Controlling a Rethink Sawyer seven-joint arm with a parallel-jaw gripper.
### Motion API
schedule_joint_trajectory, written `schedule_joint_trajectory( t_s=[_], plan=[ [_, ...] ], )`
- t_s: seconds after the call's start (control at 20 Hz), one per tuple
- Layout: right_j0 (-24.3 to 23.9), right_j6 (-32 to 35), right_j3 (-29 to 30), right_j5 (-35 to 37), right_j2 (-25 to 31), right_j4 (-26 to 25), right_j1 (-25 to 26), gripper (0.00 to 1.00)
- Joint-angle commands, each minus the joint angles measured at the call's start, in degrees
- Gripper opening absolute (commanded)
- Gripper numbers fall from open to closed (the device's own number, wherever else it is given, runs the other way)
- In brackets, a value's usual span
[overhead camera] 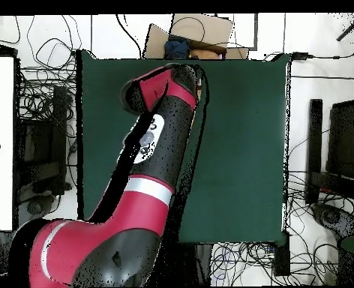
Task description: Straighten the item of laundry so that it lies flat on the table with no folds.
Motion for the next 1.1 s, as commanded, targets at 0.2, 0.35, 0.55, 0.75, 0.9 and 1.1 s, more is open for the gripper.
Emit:
schedule_joint_trajectory(
  t_s=[0.2, 0.35, 0.55, 0.75, 0.9, 1.1],
  plan=[
    [-2.86, 0.18, 14.61, -12.64, 14.07, -0.85, -1.33, 0.00],
    [-2.22, 2.13, 12.68, -11.59, 13.85, 0.01, 0.09, 0.00],
    [-1.90, 2.13, 12.66, -10.68, 13.34, -0.34, -0.17, 0.00],
    [-1.81, 1.07, 13.06, -9.26, 12.76, -1.09, -0.97, 0.00],
    [-2.08, -0.10, 13.99, -8.96, 12.73, -1.54, -1.97, 0.00],
    [-4.12, -2.57, 16.87, -10.70, 15.46, -1.37, -4.37, 0.00]
  ],
)
